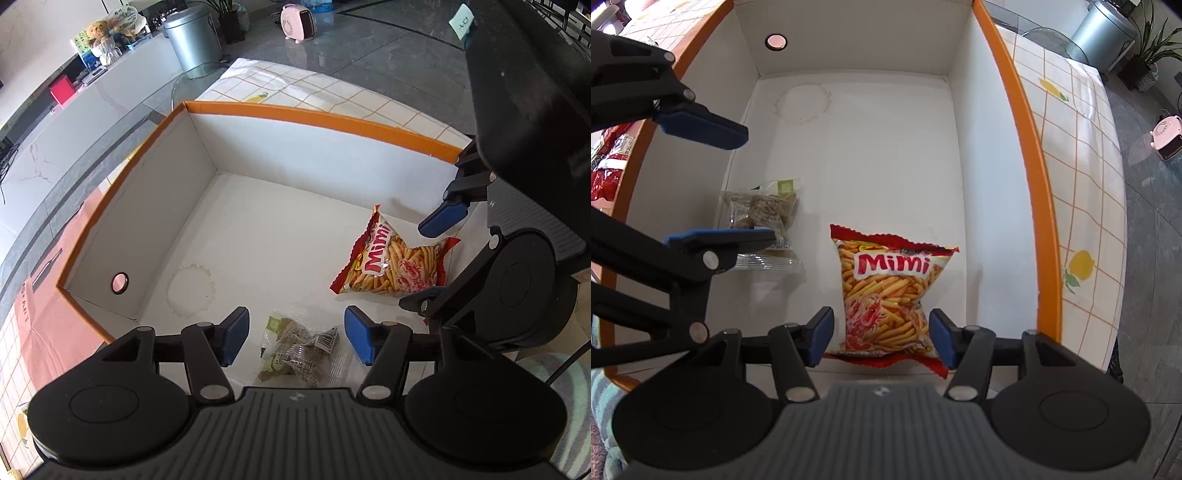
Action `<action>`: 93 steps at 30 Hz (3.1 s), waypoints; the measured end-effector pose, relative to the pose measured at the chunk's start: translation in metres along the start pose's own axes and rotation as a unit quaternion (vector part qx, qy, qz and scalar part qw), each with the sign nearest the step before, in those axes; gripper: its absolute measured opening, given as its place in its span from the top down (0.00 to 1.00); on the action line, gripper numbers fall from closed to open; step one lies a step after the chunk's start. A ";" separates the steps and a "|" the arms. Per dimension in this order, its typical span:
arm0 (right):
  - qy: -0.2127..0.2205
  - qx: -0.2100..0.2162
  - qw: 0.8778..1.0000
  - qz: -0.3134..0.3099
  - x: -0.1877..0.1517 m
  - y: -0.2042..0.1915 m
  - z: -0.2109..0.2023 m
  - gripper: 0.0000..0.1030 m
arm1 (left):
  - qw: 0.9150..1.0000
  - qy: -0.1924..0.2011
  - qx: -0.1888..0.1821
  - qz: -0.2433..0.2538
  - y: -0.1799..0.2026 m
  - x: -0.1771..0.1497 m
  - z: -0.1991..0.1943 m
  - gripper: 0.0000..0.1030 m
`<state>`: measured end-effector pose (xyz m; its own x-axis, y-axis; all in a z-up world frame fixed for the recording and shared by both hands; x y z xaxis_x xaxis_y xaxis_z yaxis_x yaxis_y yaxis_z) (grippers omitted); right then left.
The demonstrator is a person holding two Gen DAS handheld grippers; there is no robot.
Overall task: Organize snacks
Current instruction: 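Carry both bags into the orange box and open both tools, then withdraw both tools from the box back over the snacks, then grasp the green sausage stick with the left tool while the right tool grasps a clear bag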
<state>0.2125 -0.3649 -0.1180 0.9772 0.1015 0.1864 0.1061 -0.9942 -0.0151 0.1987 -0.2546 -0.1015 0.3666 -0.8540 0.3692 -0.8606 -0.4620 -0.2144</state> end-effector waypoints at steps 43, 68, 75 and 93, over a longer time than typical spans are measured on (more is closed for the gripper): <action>0.279 0.093 0.935 0.196 -0.100 -0.212 -0.103 0.22 | 0.923 0.131 0.189 -0.308 -0.041 -0.233 -0.183 0.25; 0.215 0.090 0.961 0.148 -0.073 -0.264 -0.013 0.42 | 0.898 0.114 0.104 -0.412 -0.070 -0.322 -0.104 0.35; 0.213 0.081 0.966 0.121 -0.061 -0.274 0.002 0.42 | 0.908 0.080 0.144 -0.385 -0.087 -0.329 -0.086 0.33; 0.206 0.059 0.971 0.102 -0.057 -0.275 0.021 0.48 | 0.929 0.035 0.151 -0.337 -0.089 -0.327 -0.046 0.34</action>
<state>0.1314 -0.0962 -0.1450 0.8259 -0.1437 0.5452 -0.0373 -0.9788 -0.2016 0.1392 0.0770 -0.1617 0.7526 -0.3337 0.5677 -0.3021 -0.9410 -0.1526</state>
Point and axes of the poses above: each gripper's, at about its wrist camera, not at the fingertips, and z roughly the way its jaws point, y to its right, x to its top, the point moved 5 cm from there along z, roughly the way its jaws point, and after that the axes turned 13 degrees about z, right-handed, at the moved point
